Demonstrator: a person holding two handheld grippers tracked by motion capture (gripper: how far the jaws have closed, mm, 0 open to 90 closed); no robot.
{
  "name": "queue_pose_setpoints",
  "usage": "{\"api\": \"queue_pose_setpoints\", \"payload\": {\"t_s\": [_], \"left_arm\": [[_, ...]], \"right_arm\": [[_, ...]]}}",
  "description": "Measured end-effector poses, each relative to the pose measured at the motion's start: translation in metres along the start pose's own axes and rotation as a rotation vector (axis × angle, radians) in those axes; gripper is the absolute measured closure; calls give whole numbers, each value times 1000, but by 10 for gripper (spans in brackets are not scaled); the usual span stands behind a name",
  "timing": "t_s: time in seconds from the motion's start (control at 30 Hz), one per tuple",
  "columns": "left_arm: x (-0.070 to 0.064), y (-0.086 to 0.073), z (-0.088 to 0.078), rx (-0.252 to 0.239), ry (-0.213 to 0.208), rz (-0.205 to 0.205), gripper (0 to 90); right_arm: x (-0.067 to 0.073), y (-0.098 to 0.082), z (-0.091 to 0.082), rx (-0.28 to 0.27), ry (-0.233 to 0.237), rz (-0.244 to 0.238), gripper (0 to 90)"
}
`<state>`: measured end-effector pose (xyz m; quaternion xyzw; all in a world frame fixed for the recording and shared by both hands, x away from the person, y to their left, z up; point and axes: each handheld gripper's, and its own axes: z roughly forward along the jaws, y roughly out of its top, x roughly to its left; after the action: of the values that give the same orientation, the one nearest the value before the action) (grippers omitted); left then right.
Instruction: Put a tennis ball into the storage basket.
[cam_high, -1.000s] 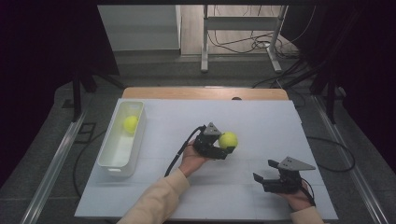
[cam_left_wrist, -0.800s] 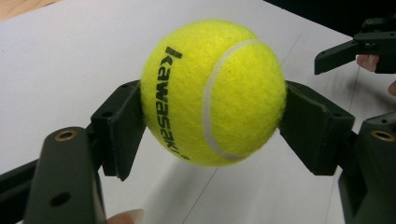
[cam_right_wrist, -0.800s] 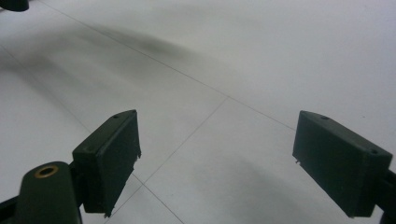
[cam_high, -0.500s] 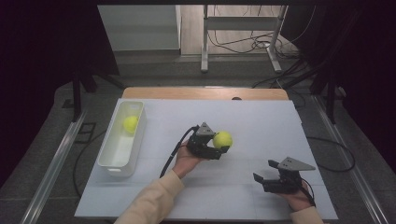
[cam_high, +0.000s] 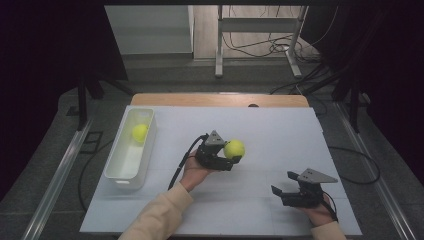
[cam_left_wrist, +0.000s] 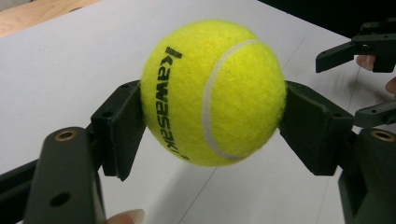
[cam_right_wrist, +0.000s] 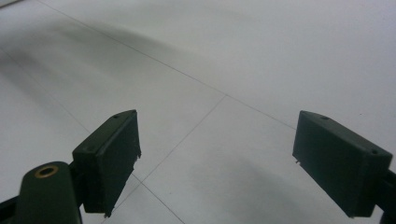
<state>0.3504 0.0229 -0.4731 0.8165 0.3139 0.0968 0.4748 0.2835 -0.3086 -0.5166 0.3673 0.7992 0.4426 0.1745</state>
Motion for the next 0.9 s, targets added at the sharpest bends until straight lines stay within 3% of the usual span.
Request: {"api": "queue_pose_setpoints", "payload": {"t_s": [0.57,0.9], "left_arm": [[-5,1,-20,-21,2,27,270],[-2,1,-28,-32,13,20,270]], "right_arm": [[1,1,0,-5,-6,-5,157],[1,1,0,-2,-9,-9,157]]}}
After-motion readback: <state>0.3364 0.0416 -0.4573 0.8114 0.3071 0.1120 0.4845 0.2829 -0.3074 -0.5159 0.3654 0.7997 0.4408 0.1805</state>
